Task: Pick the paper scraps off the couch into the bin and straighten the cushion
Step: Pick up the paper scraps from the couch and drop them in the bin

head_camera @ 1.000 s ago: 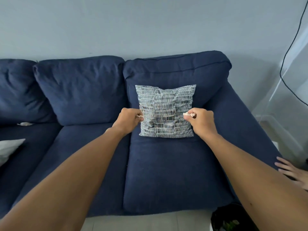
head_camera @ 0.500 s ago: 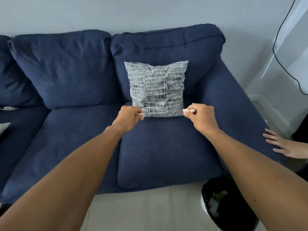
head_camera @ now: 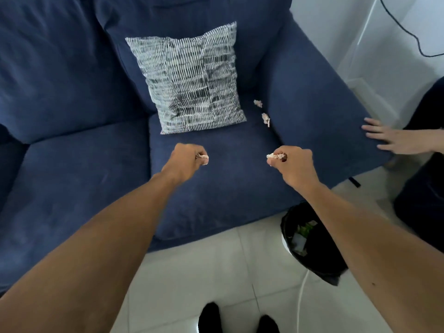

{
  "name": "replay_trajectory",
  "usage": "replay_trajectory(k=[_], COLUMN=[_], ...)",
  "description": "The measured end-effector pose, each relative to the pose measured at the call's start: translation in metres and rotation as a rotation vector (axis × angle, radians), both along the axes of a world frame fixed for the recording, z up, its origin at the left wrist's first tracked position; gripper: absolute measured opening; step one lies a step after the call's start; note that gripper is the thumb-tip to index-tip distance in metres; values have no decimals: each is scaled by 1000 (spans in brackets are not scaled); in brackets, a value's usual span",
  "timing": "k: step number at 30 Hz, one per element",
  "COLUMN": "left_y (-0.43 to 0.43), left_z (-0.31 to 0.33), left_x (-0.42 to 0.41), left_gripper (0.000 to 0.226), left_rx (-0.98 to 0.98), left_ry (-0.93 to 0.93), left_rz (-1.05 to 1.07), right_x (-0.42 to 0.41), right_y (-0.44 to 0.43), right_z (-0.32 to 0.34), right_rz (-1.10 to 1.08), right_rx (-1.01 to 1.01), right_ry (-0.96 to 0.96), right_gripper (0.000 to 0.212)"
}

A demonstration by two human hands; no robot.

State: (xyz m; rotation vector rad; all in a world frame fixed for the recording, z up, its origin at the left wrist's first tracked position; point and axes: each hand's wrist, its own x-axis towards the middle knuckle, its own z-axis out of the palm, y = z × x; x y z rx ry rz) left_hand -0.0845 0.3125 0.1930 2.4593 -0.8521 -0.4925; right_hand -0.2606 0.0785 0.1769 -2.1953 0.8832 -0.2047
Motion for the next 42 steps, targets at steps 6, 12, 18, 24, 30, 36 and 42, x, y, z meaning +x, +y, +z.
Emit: replay_trajectory(k=[6,12,18,24,30,36,42], left_y=[-43,-97,-153,-194,-224,-238,-243], left_z=[-27,-48,-81,-123,-165,-188,-190], left_x=[-30,-69,-123,-175,-211,-228,-230], left_gripper=[10,9,10,9,7,4,7], left_rx=[37,47,73,113,141,154,158], left_ry=[40,72,145,192,221,237,234], left_rz=[-95,-192,-278,-352,-392,-405,-416], right_x=[-54,-110,-174,-230,-265,-274,-275], right_y=[-23,-51,-72,-84,-98,-103,-103], right_z=[-32,-55,-90,-126,-161,-181,-180], right_rz=[-107,-191,-257,-340,-372,-357,-304], right_rx=[-10,-50,-41,50,81,160,198], right_ry=[40,93,134,169,240,336,404], right_gripper=[8,14,21,24,25,33,69])
